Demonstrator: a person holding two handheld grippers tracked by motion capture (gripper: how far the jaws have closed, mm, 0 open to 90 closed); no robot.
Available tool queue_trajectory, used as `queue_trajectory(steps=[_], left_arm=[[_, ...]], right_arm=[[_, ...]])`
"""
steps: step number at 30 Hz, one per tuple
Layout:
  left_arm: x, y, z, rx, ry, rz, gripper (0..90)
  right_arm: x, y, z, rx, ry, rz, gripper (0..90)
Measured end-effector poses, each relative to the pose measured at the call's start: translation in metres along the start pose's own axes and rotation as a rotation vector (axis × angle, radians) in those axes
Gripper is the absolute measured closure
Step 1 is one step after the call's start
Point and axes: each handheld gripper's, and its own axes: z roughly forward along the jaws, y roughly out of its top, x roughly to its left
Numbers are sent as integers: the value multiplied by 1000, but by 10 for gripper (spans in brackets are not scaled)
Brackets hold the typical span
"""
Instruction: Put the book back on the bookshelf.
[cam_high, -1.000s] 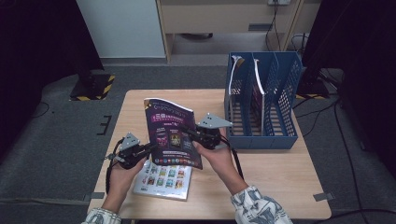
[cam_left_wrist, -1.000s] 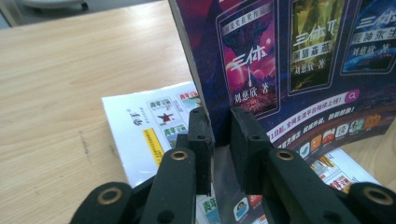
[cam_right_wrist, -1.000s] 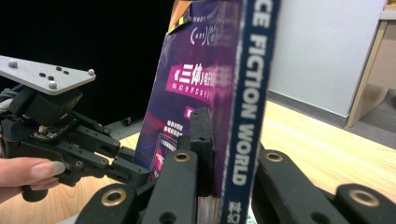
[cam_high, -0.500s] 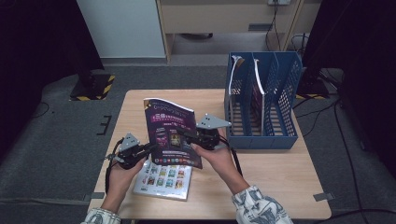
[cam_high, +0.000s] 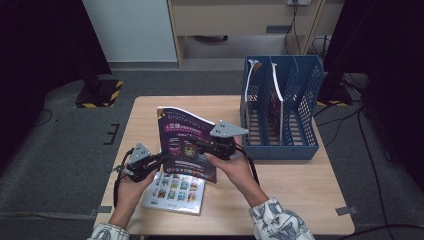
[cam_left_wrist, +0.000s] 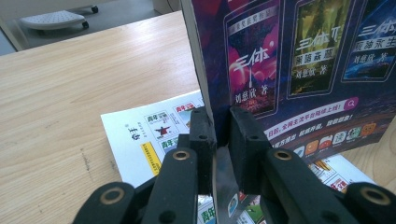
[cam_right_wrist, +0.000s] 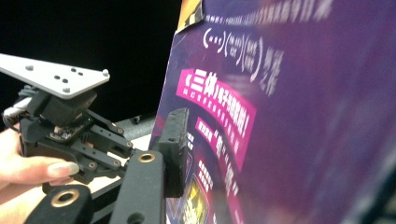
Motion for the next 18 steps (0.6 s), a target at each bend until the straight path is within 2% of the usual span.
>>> queue_trajectory(steps=[7,12,18], left_arm=[[-1,0,0,-4,1,7,796],[-1,0,0,-7,0,11,796],[-2,0,0,-9,2,14,796]], right_arm=[[-2,7,-3,-6,9,12,634],[-3,12,-5,-30,9,21,641],[-6,18,-10,-52,19,37,712]])
